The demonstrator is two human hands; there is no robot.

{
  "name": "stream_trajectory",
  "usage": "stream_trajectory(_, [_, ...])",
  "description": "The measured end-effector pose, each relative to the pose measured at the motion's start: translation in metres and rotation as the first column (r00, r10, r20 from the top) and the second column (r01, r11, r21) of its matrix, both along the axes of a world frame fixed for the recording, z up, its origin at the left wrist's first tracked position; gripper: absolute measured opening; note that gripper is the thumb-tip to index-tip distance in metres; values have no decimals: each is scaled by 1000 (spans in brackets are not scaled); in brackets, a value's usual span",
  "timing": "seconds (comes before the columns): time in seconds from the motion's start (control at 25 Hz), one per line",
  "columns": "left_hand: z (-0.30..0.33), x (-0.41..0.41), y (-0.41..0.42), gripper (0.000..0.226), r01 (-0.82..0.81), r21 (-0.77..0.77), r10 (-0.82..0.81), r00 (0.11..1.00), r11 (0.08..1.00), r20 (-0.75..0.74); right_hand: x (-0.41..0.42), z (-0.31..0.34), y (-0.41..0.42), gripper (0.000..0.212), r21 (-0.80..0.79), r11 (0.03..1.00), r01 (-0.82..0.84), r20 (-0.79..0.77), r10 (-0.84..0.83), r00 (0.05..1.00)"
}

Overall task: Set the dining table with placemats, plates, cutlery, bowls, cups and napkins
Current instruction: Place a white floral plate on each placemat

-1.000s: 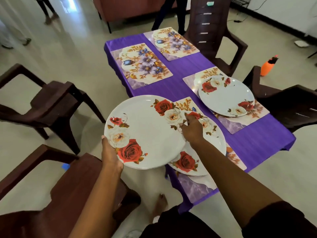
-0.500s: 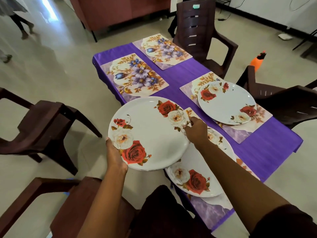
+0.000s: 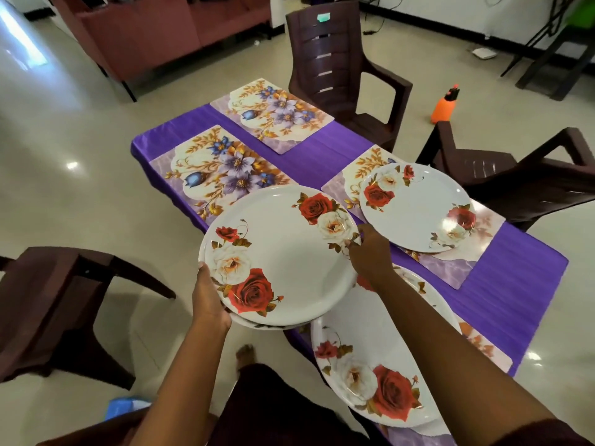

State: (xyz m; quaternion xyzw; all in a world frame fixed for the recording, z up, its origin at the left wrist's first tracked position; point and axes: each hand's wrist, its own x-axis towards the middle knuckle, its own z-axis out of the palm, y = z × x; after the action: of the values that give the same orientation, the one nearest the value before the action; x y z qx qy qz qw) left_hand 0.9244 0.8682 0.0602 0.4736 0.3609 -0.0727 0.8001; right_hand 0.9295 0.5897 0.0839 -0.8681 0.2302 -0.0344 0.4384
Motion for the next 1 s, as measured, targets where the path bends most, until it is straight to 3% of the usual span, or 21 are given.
stream_trajectory(0.16, [7,67,37,47,105,112,-107,994,988,14,51,-5,30,20,-37,999,26,-45,-27,999])
stream_trajectory(0.28, [16,128,82,49,192,191,-198,980,963,15,97,-4,73,25,-213,976,-34,-166,-2,986])
stream_trajectory(0.36, [21,159,111,49,212,233,-222,975,949,16,126,-5,105,25,-247,968,-40,-183,-6,983])
stream_trajectory(0.52, [27,199,164,48,210,235,-215,977,949,-8,176,1,151,32,-85,996,-4,-172,-11,985])
stream_trajectory(0.68, [27,230,198,46,149,190,-146,989,970,-30,209,-2,181,26,88,995,36,-219,-16,976])
stream_trajectory(0.8, [25,246,201,49,77,205,-69,997,976,-47,227,-6,188,27,421,877,231,-242,-137,961])
stream_trajectory(1.0, [26,294,222,53,-172,384,176,984,907,24,261,-22,182,20,555,738,383,-255,-287,923])
